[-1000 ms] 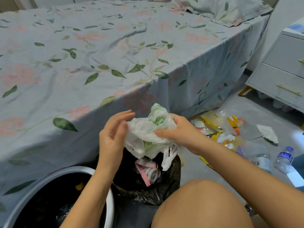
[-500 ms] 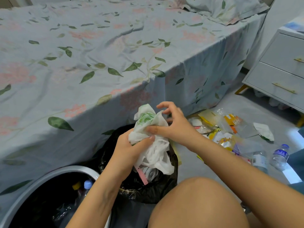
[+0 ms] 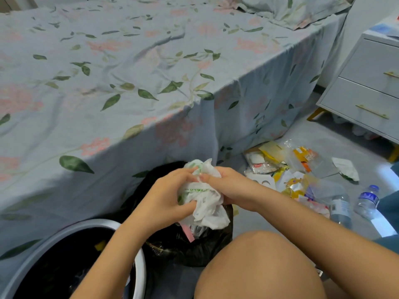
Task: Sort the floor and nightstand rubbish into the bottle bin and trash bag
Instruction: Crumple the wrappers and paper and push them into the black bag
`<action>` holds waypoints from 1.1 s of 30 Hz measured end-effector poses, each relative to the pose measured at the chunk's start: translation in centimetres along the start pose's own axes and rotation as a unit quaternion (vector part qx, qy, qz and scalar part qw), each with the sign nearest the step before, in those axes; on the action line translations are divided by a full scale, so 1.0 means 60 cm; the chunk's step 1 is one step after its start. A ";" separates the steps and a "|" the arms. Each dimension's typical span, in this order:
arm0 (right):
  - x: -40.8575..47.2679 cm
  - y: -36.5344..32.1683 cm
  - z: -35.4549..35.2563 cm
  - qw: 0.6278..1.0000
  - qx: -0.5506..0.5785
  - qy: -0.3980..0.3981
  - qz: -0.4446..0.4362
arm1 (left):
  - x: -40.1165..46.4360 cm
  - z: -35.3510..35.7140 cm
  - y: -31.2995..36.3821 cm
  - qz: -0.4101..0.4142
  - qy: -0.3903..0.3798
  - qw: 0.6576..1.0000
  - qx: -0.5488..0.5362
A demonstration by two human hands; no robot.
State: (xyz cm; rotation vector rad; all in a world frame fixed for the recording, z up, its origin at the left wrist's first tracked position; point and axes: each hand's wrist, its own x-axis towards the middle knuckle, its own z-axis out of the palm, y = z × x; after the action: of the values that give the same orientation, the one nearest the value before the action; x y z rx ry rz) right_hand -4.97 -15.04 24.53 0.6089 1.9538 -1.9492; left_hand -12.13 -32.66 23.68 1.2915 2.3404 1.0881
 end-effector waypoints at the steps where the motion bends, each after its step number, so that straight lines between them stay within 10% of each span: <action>1: -0.002 0.004 -0.003 1.000 0.005 -0.020 0.023 | 0.000 0.013 -0.009 -0.010 0.014 1.000 0.000; 6: -0.008 0.020 -0.042 0.986 -0.137 0.012 0.089 | 0.007 0.066 -0.073 -0.131 0.043 0.989 0.046; 23: -0.001 0.127 -0.194 0.944 -0.227 0.074 0.227 | 0.067 0.190 -0.235 -0.401 -0.319 0.799 0.314; 33: 0.110 0.280 -0.212 0.913 -0.251 0.170 0.273 | 0.077 0.118 -0.119 -0.247 -0.069 0.948 0.187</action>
State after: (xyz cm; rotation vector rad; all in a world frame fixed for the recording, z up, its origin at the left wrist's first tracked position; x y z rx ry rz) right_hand -1.21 -2.15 7.01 1.2335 2.0596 -1.0040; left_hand -15.42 -27.81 14.29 0.7644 2.6299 0.4003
